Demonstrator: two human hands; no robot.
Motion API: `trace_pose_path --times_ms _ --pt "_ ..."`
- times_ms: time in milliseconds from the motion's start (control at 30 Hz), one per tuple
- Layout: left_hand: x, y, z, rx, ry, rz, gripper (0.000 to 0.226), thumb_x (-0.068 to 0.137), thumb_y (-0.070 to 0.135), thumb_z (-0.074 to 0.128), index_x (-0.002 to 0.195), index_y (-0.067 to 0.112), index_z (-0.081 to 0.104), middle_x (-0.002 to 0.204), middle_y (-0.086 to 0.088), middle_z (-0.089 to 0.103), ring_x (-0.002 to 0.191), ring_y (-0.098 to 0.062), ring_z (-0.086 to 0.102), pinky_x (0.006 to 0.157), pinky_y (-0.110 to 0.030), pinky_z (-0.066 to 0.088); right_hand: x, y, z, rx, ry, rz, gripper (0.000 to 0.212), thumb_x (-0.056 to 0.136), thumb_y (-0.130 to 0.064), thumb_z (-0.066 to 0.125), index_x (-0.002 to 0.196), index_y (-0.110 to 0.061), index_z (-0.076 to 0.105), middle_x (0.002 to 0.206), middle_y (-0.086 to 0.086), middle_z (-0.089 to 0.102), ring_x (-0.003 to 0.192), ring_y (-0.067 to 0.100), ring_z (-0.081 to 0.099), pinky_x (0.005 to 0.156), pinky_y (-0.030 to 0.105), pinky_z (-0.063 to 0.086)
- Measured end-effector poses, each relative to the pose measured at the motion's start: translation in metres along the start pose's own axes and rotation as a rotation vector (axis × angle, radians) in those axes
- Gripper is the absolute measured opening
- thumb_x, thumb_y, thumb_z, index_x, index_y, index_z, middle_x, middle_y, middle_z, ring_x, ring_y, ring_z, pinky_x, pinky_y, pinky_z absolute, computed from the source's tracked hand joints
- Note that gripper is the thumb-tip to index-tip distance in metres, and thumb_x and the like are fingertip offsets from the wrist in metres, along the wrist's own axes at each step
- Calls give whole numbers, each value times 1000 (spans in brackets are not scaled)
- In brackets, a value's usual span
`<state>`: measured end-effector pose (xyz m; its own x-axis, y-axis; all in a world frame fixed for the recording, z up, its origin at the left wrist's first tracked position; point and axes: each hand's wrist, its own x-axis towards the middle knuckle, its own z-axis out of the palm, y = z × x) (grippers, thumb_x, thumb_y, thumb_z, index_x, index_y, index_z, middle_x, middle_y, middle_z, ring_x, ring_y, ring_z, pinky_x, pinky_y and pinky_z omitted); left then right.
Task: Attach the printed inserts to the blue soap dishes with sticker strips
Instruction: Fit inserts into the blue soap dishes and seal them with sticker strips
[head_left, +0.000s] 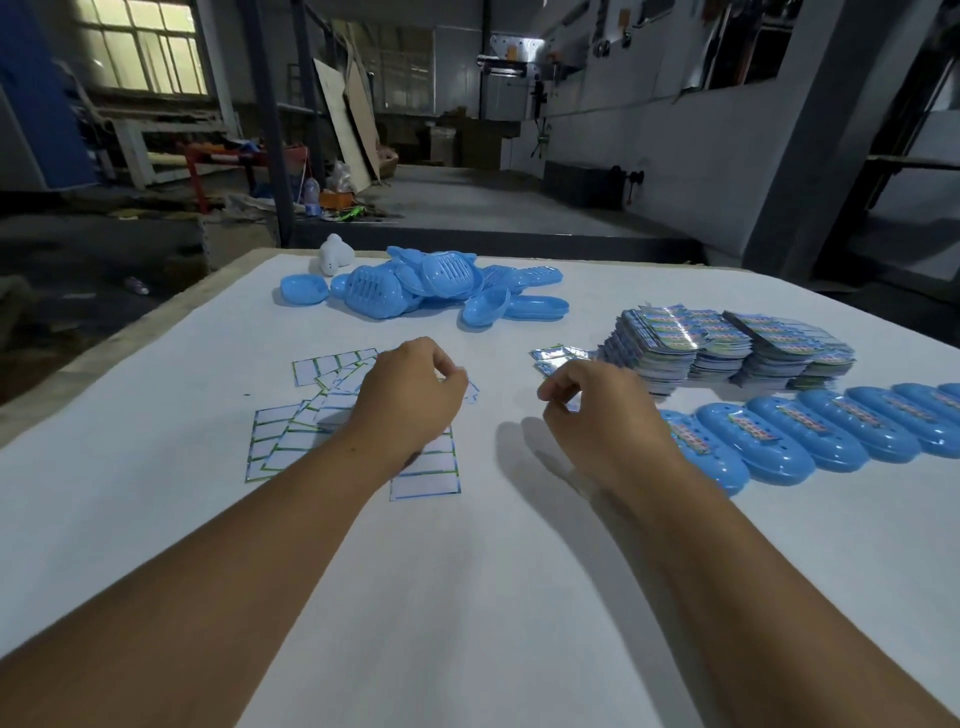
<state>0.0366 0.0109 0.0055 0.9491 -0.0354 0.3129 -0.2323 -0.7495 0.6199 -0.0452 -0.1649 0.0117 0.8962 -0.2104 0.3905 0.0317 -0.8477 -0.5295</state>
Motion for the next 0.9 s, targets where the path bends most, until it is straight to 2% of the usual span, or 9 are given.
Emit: trace_pose_path --times_ms 100,167,233,300,367,433,600,700,900 --pt "21 10 2 118 35 46 17 93 36 59 92 22 68 88 4 66 81 -16 61 69 -29 44 6 -2 7 71 -14 -12 18 86 -8 62 88 -23 72 86 -11 68 85 13 61 66 13 35" --pt "37 17 10 191 41 107 21 94 32 56 90 16 70 86 0 69 82 -20 63 69 -30 46 10 -3 12 119 -3 -33 20 85 -8 62 84 -27 68 85 -13 67 83 9 60 67 7 37" --pt "55 24 21 240 39 146 22 95 31 56 97 15 71 93 -3 70 88 -22 63 72 -32 48 13 -5 16 135 8 -67 21 85 -9 61 82 -30 64 85 -13 66 82 8 58 70 14 39" --pt "73 32 34 275 25 175 27 95 31 55 113 15 68 110 -6 68 102 -25 60 84 -37 50 15 -5 20 149 23 -87 23 84 -9 61 82 -32 63 86 -12 66 81 8 56 74 23 42" --pt "89 38 47 284 -21 191 35 96 30 54 127 14 61 125 -8 64 115 -28 56 94 -40 48 17 -5 22 153 22 -94 23 84 -9 61 83 -32 65 87 -12 66 84 9 57 76 26 44" --pt "101 41 60 271 -57 159 39 97 32 54 132 14 56 131 -8 60 120 -28 53 96 -41 45 19 -3 23 150 17 -98 22 84 -8 61 87 -28 70 90 -9 67 87 11 59 79 27 44" --pt "118 42 81 276 -26 76 31 97 30 58 124 14 62 122 -8 65 113 -27 57 91 -37 46 22 -3 21 140 8 -109 24 85 -6 60 95 -23 74 96 -4 70 95 16 61 88 30 44" --pt "119 43 83 253 30 77 25 99 29 58 117 13 65 114 -7 68 103 -25 62 79 -33 44 23 -2 19 153 5 -101 24 87 -7 59 96 -24 73 98 -4 69 96 17 61 89 32 44" --pt "95 49 60 69 189 107 23 105 34 41 109 16 55 97 -3 63 81 -20 53 68 -34 37 23 2 20 188 -6 -54 24 90 -12 61 106 -27 70 100 -8 65 92 12 55 85 30 45"
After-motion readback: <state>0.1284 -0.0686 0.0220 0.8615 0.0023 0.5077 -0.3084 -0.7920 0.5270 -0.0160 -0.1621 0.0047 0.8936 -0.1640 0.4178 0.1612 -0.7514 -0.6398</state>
